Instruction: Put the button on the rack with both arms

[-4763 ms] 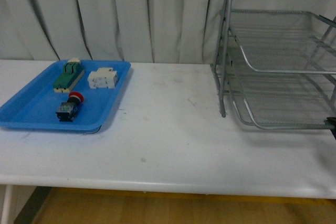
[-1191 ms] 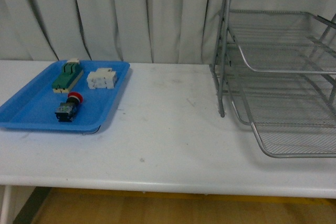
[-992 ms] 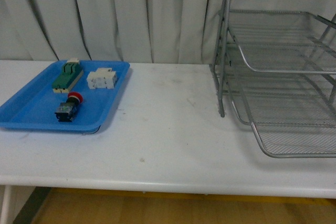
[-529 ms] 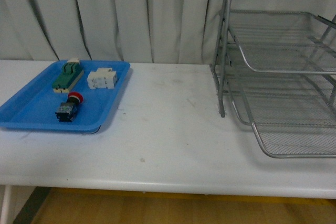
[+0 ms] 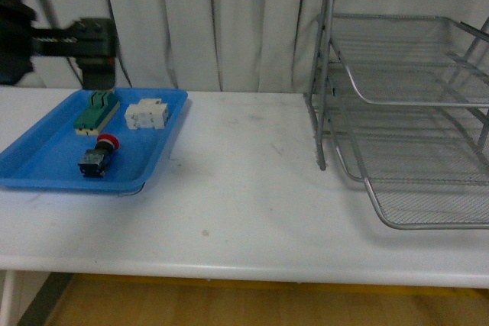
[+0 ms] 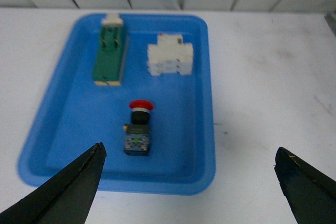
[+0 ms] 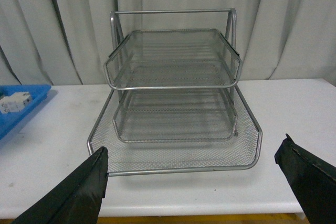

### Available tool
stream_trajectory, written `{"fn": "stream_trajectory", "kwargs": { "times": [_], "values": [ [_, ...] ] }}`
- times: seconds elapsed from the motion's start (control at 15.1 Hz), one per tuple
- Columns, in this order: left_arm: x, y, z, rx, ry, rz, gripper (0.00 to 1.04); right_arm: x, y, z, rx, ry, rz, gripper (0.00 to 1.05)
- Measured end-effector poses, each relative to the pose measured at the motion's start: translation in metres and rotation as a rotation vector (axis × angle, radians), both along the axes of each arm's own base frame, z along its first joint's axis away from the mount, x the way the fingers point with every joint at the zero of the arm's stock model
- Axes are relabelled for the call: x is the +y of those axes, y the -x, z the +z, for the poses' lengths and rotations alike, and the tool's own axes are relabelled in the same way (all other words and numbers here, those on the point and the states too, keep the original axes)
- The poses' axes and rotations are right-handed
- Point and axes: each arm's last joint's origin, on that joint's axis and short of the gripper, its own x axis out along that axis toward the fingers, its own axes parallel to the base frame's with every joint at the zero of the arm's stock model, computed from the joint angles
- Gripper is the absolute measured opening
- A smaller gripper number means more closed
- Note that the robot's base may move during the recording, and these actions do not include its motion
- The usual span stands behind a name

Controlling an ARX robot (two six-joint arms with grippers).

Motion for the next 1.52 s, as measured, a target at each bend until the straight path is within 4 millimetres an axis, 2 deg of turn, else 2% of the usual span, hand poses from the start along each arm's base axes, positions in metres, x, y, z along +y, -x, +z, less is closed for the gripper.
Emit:
{"fn": "stream_trajectory", "kwargs": {
  "times": [0.13, 0.33, 0.86, 1.19, 1.52],
  "values": [
    [-0.009, -0.036, -0.027, 0.129, -0.028, -0.039, 0.98, 0.000, 0.000, 0.000, 0.000, 0.000, 0.000, 0.98],
    [-0.001, -0.068, -0.054, 0.222, -0.042, -0.012, 0.98, 0.000, 0.000, 0.000, 0.000, 0.000, 0.000, 0.98],
    [0.017, -0.107, -0.097, 0.381, -0.028, 0.010, 0.98, 0.000, 0.000, 0.000, 0.000, 0.000, 0.000, 0.98],
    [0.032, -0.125, -0.114, 0.407, -0.033, 0.051, 0.98, 0.000, 0.000, 0.000, 0.000, 0.000, 0.000, 0.98],
    [0.040, -0.135, -0.127, 0.439, -0.039, 0.087, 0.98, 0.000, 0.000, 0.000, 0.000, 0.000, 0.000, 0.98]
  ]
}}
